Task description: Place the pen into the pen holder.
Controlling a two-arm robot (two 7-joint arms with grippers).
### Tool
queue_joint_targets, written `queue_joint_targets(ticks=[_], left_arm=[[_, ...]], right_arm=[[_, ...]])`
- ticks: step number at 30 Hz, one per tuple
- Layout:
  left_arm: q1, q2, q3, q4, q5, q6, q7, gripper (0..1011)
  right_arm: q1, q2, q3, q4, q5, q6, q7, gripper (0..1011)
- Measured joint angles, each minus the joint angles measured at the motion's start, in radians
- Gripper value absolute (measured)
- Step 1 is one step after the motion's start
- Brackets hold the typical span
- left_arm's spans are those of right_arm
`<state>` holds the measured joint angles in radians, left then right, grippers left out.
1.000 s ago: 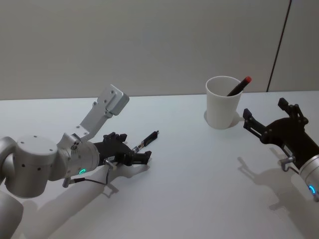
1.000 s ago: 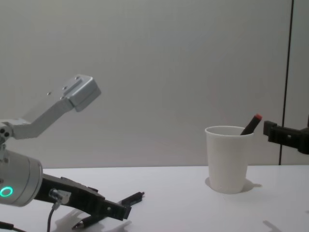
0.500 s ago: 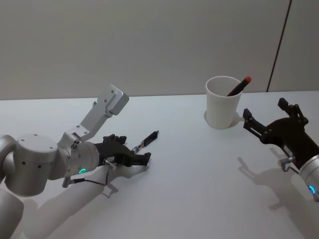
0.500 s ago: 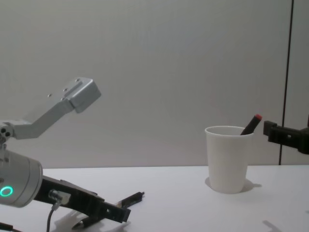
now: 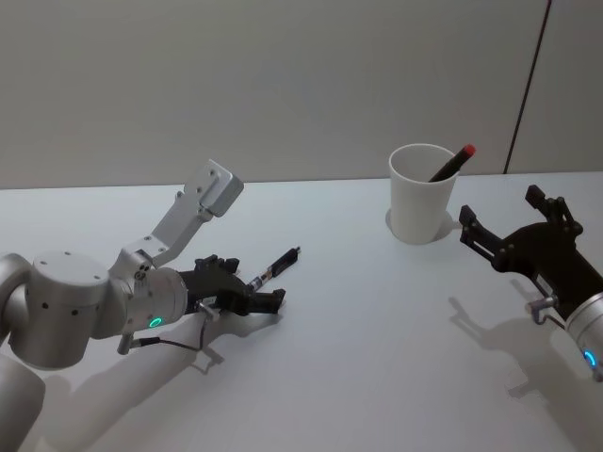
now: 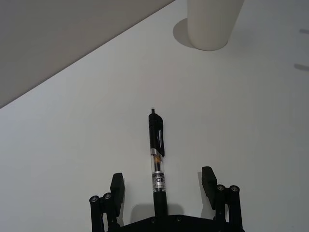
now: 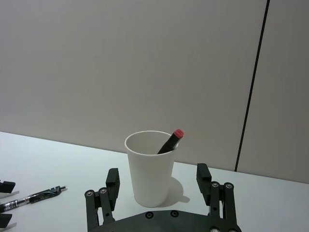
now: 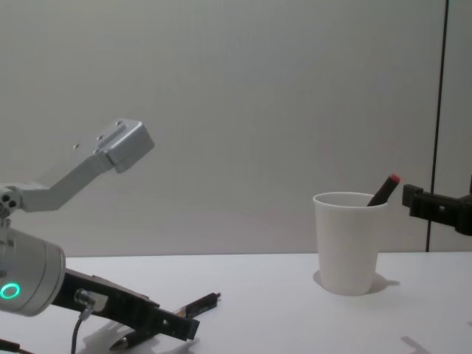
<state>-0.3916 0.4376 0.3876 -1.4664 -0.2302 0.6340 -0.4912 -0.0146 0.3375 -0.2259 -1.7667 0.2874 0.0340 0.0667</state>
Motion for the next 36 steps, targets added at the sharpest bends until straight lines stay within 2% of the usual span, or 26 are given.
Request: queue_joint_targets(ticks=[7,23,36], left_arm=[[-0.005,-0.002,-0.002,0.007,-0.015,0.015,-0.006,1001],[-0.012,-0.008,-0.015,0.023,-0.084,0.038,-0.003,1001],[-0.014,-0.009,-0.018,0.027,-0.102,0.044,0.001,1001]], right_arm=[[0.0,0.0,0.0,0.0,0.0,0.0,0.0,1002],[0.0,0.0,0.0,0.0,0.0,0.0,0.0,1002],[0.0,0.0,0.0,0.0,0.0,0.0,0.0,1002]])
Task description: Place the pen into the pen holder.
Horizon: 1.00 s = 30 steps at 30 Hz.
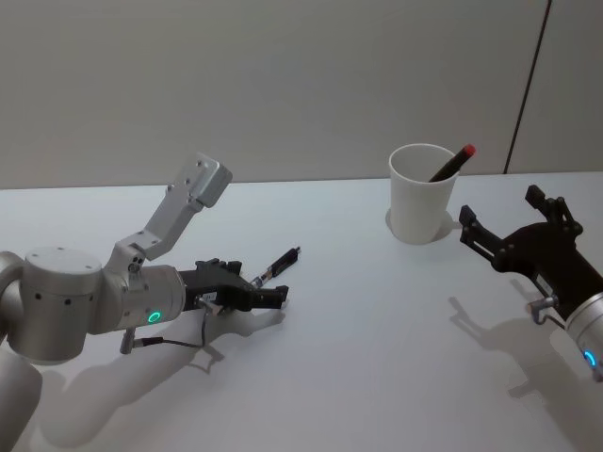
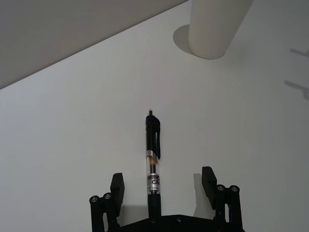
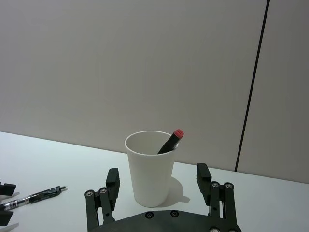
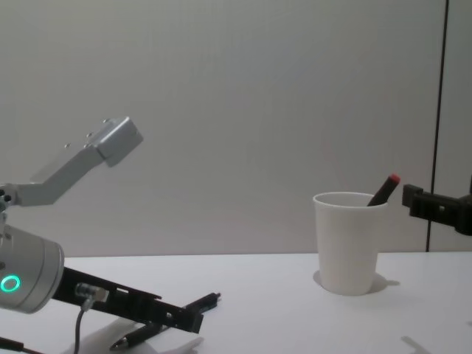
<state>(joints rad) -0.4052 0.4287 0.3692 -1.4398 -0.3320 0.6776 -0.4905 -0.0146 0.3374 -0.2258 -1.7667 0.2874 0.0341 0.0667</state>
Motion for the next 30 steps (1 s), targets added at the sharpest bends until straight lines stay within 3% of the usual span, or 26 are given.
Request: queue_joint_targets(ticks=[18,30], left_arm=[[-0.001,0.0,-0.001,0.001,-0.005,0.0,0.001,1001],[-0.002,0.005,0.009,-0.004,0.034,-0.014,-0.018,1001]], right_arm=[[0.0,0.0,0.0,0.0,0.0,0.0,0.0,1002],[0.0,0.0,0.0,0.0,0.0,0.0,0.0,1002]])
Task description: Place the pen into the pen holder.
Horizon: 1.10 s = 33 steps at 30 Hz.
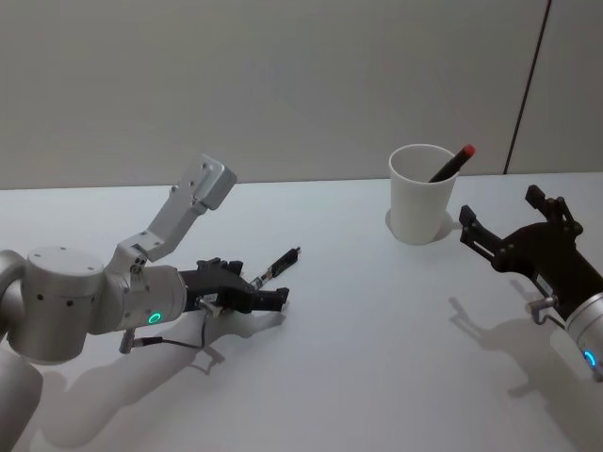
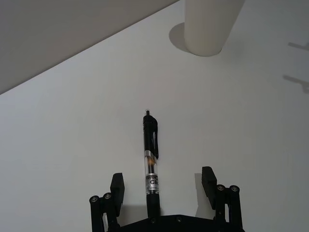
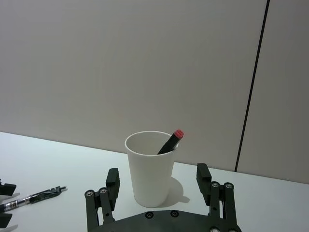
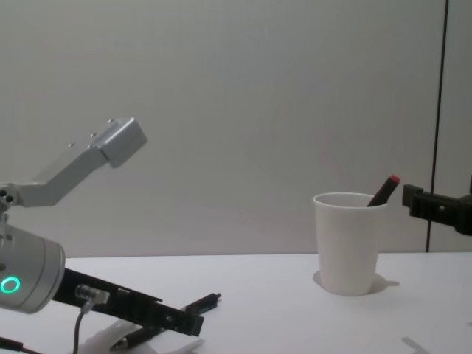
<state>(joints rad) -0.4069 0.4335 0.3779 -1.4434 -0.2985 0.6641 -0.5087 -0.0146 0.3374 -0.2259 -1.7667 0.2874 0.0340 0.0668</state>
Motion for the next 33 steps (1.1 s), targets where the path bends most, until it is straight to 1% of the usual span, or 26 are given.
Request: queue_joint_targets(ticks=[5,12,33], left_arm=[[0.0,0.002,0.004,-0.003,0.013,-0.003,-0.01,1001],[0.0,0.004,0.006,-0.004,0.019,-0.003,-0.016,1001],[0.0,0.004,0.009,-0.004,0.02,0.001,-0.019,1001]], right_arm=[[0.0,0.0,0.0,0.0,0.0,0.0,0.0,1001],[0.0,0.0,0.0,0.0,0.0,0.0,0.0,1002],[0.0,0.0,0.0,0.0,0.0,0.0,0.0,1001]])
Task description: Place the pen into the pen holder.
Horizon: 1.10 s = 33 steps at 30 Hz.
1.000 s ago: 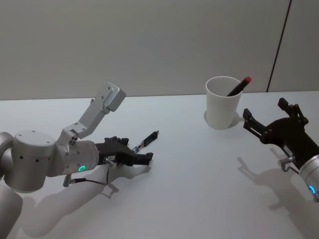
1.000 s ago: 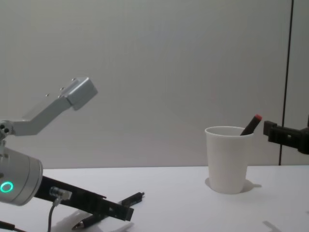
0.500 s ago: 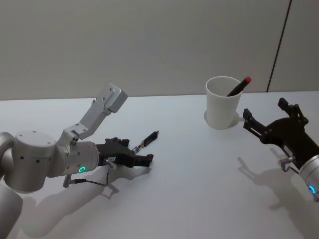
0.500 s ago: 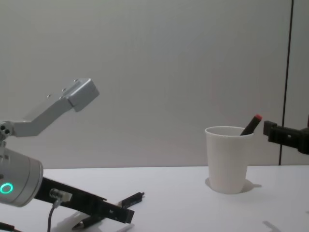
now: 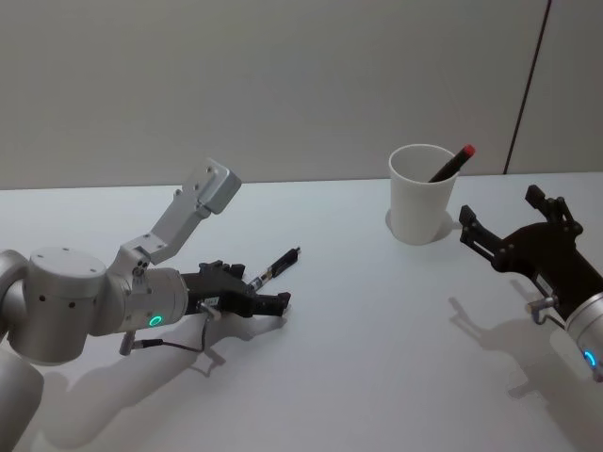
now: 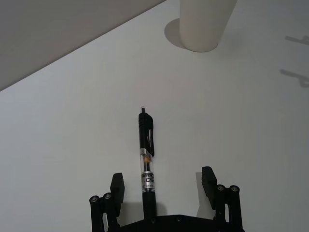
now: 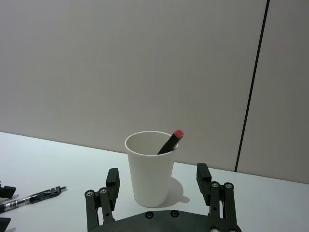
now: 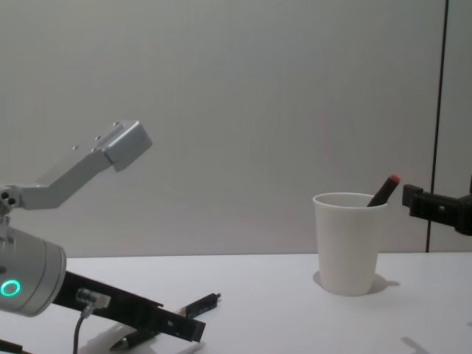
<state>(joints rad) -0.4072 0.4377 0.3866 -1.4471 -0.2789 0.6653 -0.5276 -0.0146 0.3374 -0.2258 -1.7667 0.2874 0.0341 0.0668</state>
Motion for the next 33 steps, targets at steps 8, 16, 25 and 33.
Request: queue_joint_targets(ticks=[8,16,25,33], left_arm=[[-0.006,-0.006,-0.001,0.011,-0.012,0.006,0.012,1001],[-0.012,-0.01,-0.002,0.022,-0.022,0.011,0.018,1001],[-0.015,-0.013,-0.002,0.029,-0.027,0.013,0.023,953],[-0.016,-0.013,-0.002,0.031,-0.028,0.013,0.025,766]], right_arm=[[0.0,0.0,0.0,0.0,0.0,0.0,0.0,1002],[0.0,0.0,0.0,0.0,0.0,0.0,0.0,1002],[0.0,0.0,0.0,0.0,0.0,0.0,0.0,1002],[0.0,0.0,0.0,0.0,0.0,0.0,0.0,1002]])
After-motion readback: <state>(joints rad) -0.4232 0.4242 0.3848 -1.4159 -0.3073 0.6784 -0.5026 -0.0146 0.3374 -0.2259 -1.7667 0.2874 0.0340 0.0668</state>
